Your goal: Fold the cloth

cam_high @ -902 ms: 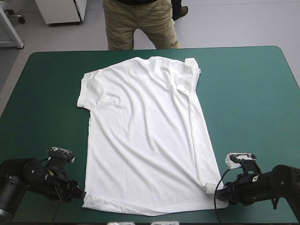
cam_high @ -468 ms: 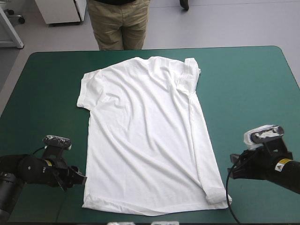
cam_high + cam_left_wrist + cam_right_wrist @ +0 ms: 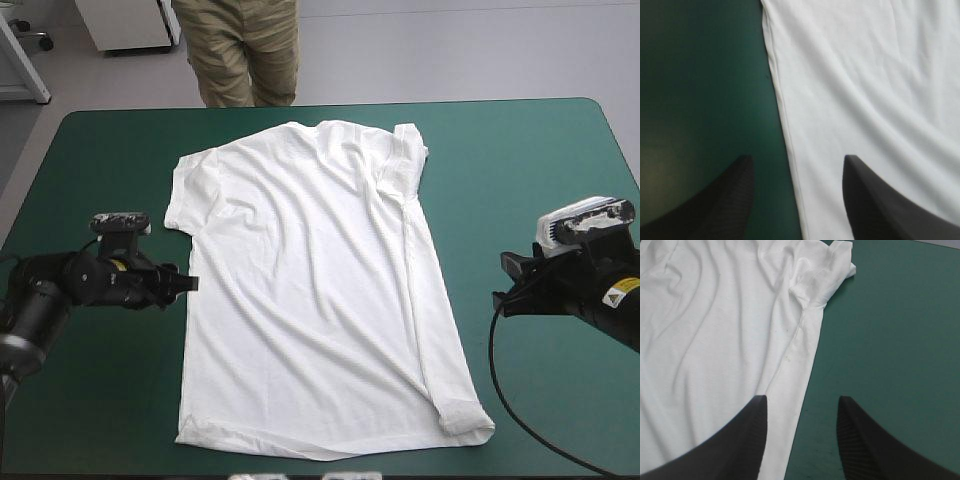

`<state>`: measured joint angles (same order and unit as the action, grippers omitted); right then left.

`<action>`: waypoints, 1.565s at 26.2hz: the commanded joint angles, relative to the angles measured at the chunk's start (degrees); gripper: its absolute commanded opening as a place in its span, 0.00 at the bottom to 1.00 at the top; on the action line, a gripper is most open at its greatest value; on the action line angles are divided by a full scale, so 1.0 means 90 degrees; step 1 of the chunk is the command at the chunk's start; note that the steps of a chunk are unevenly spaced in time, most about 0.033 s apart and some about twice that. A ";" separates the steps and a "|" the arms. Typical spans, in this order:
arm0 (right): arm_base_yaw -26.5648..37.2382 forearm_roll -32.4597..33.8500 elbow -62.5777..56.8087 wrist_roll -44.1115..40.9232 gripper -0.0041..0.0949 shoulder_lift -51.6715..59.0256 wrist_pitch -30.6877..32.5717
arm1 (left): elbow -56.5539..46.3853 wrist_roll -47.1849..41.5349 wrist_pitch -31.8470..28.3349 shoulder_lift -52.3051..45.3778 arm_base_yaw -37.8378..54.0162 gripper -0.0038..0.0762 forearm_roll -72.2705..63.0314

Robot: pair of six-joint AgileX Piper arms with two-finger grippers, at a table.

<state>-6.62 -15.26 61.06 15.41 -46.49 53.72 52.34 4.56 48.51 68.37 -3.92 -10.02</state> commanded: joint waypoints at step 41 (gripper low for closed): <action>-0.0475 -0.0332 0.1349 0.0758 0.54 -0.3189 -0.0496 | 0.1372 0.0304 -0.0644 0.3554 -0.0442 0.04 -0.0063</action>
<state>-7.89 -19.00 67.78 21.58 -71.87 51.54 64.86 7.03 39.54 100.18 -7.31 -9.17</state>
